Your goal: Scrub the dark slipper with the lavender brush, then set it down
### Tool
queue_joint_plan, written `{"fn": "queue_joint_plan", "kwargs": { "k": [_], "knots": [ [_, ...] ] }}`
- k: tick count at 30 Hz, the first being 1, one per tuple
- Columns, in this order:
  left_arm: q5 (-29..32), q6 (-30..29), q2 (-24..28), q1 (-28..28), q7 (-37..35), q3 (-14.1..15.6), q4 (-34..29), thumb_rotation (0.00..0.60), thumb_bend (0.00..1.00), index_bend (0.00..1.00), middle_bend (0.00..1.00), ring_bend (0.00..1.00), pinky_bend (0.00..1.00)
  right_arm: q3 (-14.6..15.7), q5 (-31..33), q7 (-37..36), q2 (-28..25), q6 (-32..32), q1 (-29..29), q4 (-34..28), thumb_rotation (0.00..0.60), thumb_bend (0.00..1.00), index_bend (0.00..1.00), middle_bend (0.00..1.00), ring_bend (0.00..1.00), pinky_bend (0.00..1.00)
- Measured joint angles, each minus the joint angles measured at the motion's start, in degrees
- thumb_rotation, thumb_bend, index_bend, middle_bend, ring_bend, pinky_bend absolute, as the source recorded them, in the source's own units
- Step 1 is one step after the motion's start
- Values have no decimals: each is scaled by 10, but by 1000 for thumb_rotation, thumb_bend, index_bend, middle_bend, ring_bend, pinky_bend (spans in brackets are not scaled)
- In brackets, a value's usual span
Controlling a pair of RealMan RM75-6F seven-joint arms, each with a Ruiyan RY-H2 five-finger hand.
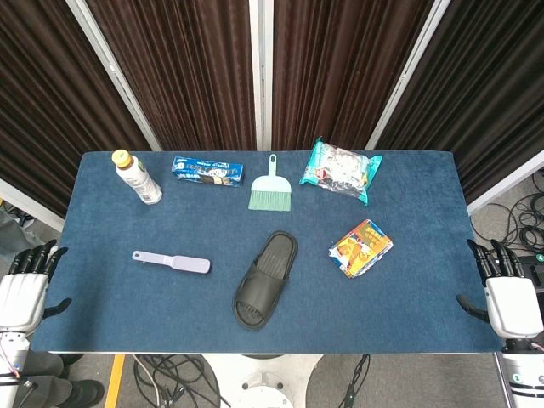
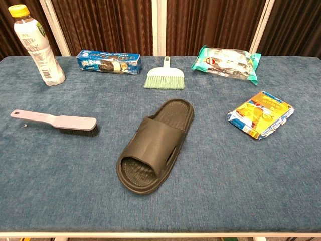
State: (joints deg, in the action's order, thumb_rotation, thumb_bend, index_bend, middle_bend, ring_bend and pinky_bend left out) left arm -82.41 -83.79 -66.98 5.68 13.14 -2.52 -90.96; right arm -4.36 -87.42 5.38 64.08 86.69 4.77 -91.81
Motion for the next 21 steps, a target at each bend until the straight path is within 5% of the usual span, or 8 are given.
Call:
{"fn": "queue_joint_plan", "kwargs": {
  "k": [12, 21],
  "knots": [
    [-20, -4, -20, 14, -2, -7, 17, 600, 31, 207, 190, 139, 149, -1, -2, -6, -2, 11, -5, 0, 600, 43, 34, 158, 26, 104],
    [-28, 120, -27, 105, -50, -28, 48, 600, 34, 267, 253, 167, 208, -7, -10, -1, -15, 18, -2, -7, 600, 43, 34, 158, 26, 104]
  ]
}}
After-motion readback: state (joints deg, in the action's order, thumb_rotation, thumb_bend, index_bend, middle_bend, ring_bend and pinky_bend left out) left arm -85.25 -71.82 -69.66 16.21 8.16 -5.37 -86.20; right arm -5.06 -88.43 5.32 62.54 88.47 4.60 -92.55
